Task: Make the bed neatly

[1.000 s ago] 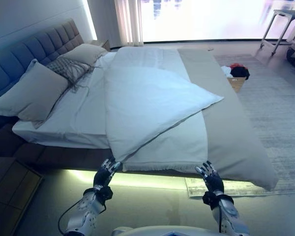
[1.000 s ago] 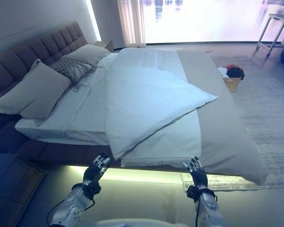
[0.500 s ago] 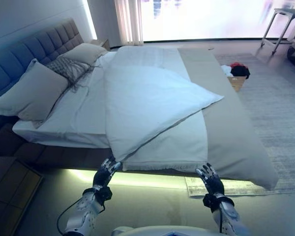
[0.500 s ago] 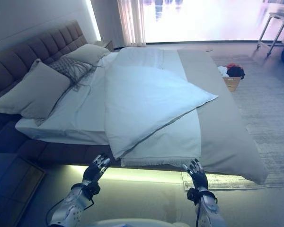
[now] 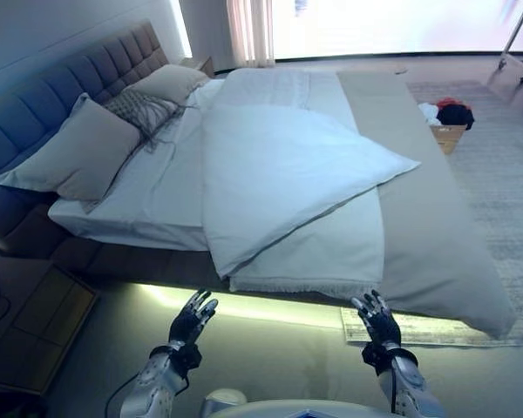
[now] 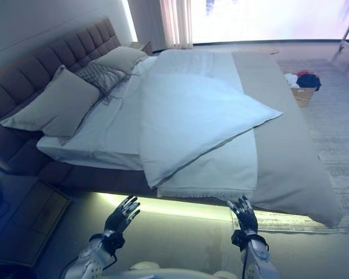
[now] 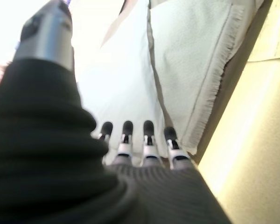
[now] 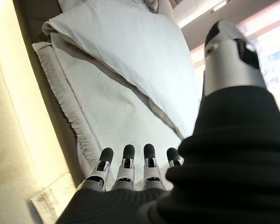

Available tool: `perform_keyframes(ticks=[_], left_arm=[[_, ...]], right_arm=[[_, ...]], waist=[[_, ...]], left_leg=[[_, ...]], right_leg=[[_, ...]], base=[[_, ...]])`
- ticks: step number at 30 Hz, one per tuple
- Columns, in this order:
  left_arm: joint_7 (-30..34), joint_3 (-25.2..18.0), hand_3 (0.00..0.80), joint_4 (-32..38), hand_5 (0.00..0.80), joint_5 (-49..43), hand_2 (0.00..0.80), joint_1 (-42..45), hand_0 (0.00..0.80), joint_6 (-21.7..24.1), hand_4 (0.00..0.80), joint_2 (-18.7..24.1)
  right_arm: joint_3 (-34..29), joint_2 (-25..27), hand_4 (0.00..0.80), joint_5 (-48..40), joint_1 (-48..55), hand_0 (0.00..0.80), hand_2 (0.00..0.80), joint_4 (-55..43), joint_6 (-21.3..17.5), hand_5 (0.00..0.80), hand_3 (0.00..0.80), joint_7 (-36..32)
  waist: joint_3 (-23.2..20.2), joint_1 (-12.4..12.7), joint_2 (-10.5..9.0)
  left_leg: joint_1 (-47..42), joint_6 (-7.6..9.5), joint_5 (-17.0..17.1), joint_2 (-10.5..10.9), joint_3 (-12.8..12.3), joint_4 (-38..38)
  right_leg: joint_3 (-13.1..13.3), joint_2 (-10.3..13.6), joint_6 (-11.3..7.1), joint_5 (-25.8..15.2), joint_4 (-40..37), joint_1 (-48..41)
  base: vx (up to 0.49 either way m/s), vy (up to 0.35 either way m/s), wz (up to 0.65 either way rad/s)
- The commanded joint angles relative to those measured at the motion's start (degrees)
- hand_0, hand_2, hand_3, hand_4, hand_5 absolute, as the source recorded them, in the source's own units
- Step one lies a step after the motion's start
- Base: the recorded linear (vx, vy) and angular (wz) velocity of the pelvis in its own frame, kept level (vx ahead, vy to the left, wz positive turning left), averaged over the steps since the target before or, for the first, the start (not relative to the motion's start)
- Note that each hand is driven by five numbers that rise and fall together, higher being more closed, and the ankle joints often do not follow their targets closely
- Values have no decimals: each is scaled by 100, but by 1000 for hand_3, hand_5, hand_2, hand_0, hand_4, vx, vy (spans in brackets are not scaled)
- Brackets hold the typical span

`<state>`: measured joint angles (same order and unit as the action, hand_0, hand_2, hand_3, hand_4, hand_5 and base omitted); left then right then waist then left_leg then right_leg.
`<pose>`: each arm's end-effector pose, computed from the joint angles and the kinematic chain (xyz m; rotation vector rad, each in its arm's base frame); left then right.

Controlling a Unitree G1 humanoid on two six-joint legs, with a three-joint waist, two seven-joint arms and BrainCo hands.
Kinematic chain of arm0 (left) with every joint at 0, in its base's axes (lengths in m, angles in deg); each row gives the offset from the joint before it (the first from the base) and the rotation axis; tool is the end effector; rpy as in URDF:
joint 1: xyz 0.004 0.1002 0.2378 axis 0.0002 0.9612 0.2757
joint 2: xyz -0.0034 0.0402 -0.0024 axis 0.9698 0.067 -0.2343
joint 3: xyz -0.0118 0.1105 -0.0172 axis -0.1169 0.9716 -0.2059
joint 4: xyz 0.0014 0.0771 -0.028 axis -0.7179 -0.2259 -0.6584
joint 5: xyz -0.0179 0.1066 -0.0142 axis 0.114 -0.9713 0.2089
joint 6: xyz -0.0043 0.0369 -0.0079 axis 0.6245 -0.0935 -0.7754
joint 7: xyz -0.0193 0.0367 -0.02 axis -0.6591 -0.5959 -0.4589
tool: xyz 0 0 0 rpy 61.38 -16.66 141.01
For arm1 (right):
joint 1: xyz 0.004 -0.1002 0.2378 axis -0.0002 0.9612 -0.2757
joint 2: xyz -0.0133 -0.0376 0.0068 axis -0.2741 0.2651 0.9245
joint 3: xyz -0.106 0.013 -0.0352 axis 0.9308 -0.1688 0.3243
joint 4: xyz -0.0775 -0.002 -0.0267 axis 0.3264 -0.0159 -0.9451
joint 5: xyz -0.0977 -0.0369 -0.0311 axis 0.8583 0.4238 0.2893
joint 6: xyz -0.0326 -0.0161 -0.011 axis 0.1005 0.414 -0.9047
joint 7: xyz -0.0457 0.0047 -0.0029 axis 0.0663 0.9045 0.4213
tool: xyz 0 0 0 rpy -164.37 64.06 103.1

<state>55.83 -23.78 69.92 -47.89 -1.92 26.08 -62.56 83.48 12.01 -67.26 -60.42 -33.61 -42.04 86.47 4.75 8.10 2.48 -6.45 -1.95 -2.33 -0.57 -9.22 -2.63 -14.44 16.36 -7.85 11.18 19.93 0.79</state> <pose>0.1321 0.1936 -0.0617 -0.4055 0.5192 -0.0351 0.1236 -0.1983 -0.0653 0.3769 0.5092 -0.3144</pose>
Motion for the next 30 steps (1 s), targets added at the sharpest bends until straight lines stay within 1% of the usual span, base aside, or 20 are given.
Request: perform_keyframes(ticks=[1,2,4,5,7,8,10,11,12,13,14,15,16,18,22,23,24,26,28,30], left_arm=[[-171,-165,0,389,0,38,0,-461,0,332,0,254],[-220,-139,0,328,0,22,0,-543,0,360,0,271],[-236,-98,0,197,0,-1,0,-628,0,402,0,270],[-227,-86,0,145,0,-5,0,-629,0,396,0,273],[-210,-86,0,145,0,62,0,-614,0,370,0,302],[-224,-77,0,163,0,131,0,-620,0,367,0,325],[-326,-71,0,184,0,186,0,-661,0,357,0,339],[-430,-65,0,180,0,232,0,-726,0,349,0,342],[-487,-64,0,166,0,256,0,-799,0,346,0,342],[-501,-71,0,168,0,275,0,-849,0,339,0,348],[-461,-112,0,182,0,302,0,-893,0,319,0,376],[-437,-122,0,182,0,308,0,-895,0,320,0,380],[-305,-159,0,175,0,311,0,-832,0,344,0,399],[-115,-193,0,164,0,299,0,-750,0,311,0,420],[149,-236,0,166,0,275,0,-633,0,219,0,410],[188,-250,0,197,0,273,0,-584,0,211,0,399],[224,-242,0,189,0,246,0,-568,0,215,0,368],[210,-241,0,199,0,320,0,-519,0,189,0,384],[229,-206,0,187,0,593,0,-511,0,82,0,338],[372,-94,0,341,0,586,0,-480,0,135,0,273]], right_arm=[[63,-299,0,-60,-345,0,0,-201,-529,0,0,-91],[93,-324,0,-54,-357,0,0,-245,-586,0,0,-60],[113,-309,0,-119,-344,0,0,-322,-627,0,0,47],[118,-285,0,-184,-298,0,0,-354,-640,0,0,115],[120,-226,0,-274,-204,0,0,-401,-626,0,0,66],[127,-200,0,-279,-162,0,0,-384,-628,0,0,-22],[115,-156,0,-251,-141,0,0,-335,-617,0,0,-103],[113,-139,0,-293,-182,0,0,-274,-614,0,0,-136],[115,-115,0,-375,-254,0,0,-219,-612,0,0,-170],[113,-103,0,-424,-318,0,0,-172,-617,0,0,-196],[80,-70,0,-479,-441,0,0,-63,-619,0,0,-249],[67,-61,0,-475,-474,0,0,-27,-620,0,0,-267],[13,-43,0,-476,-536,0,0,69,-626,0,0,-338],[-17,-28,0,-495,-548,0,0,162,-623,0,0,-414],[-42,-17,0,-477,-408,0,0,287,-620,0,0,-529],[-54,-10,0,-480,-348,0,0,320,-621,0,0,-594],[-66,-13,0,-510,-310,0,0,407,-648,0,0,-633],[-97,12,0,-515,-314,0,0,554,-596,0,0,-655],[-76,1,0,-401,-334,0,0,539,-550,0,0,-556],[-41,106,0,-485,-276,0,0,453,-610,0,0,-676]], waist=[[226,-85,-299],[244,-84,-244],[255,-99,-123],[275,-123,-56],[256,-196,36],[243,-229,22],[228,-280,-67],[239,-318,-174],[268,-361,-288],[300,-396,-358],[344,-435,-443],[371,-448,-439],[400,-455,-472],[418,-440,-500],[359,-444,-571],[330,-450,-574],[293,-495,-581],[257,-523,-585],[234,-555,-582],[187,-589,-601]], left_leg=[[235,546,-385,319,285,-644],[289,641,-411,399,321,-674],[349,776,-433,552,436,-702],[333,838,-458,623,467,-712],[318,893,-440,665,514,-698],[289,916,-461,728,547,-693],[226,910,-528,858,653,-690],[182,885,-615,956,713,-728],[120,859,-734,1036,757,-770],[56,842,-848,1076,794,-801],[-38,817,-1029,1099,832,-834],[-84,808,-1086,1082,849,-850],[-149,808,-1186,1078,868,-867],[-211,824,-1319,1055,867,-960],[-328,804,-1501,993,793,-1273],[-354,761,-1440,931,773,-1380],[-343,702,-1357,863,746,-1585],[-265,625,-1248,739,650,-1916],[-131,467,-841,624,576,-2420],[113,259,-368,579,512,-3135]], right_leg=[[154,411,-214,-1759,-502,-32],[233,516,-170,-1787,-29,104],[502,583,-41,-1917,872,490],[669,559,2,-1925,1455,766],[730,405,75,-1963,1862,1096],[716,343,83,-1995,1748,1204],[644,224,42,-2102,1128,1191],[600,187,-24,-2244,522,1179],[559,214,-103,-2416,-73,1213],[525,244,-163,-2540,-533,1235],[506,287,-243,-2662,-1204,1295],[478,262,-266,-2700,-1434,1278],[416,227,-338,-2820,-1967,1305],[281,170,-380,-2900,-2261,1326],[106,109,-364,-2846,-2209,1277],[79,53,-351,-2773,-2156,1202],[191,-12,-328,-2694,-2165,1113],[213,-83,-250,-2490,-1847,1016],[268,-188,-129,-2351,-1414,947],[210,-369,10,-2065,-1367,769]], base=[[-38,285,10],[-25,323,8],[17,333,3],[38,294,7],[98,236,11],[200,145,7],[251,-6,-7],[313,-111,-9],[342,-143,-8],[401,-174,-18],[347,-140,-21],[436,-166,-7],[406,-150,23],[410,-155,36],[460,-186,30],[551,-295,43],[545,-334,33],[497,-344,22],[409,-325,9],[359,-278,13]])
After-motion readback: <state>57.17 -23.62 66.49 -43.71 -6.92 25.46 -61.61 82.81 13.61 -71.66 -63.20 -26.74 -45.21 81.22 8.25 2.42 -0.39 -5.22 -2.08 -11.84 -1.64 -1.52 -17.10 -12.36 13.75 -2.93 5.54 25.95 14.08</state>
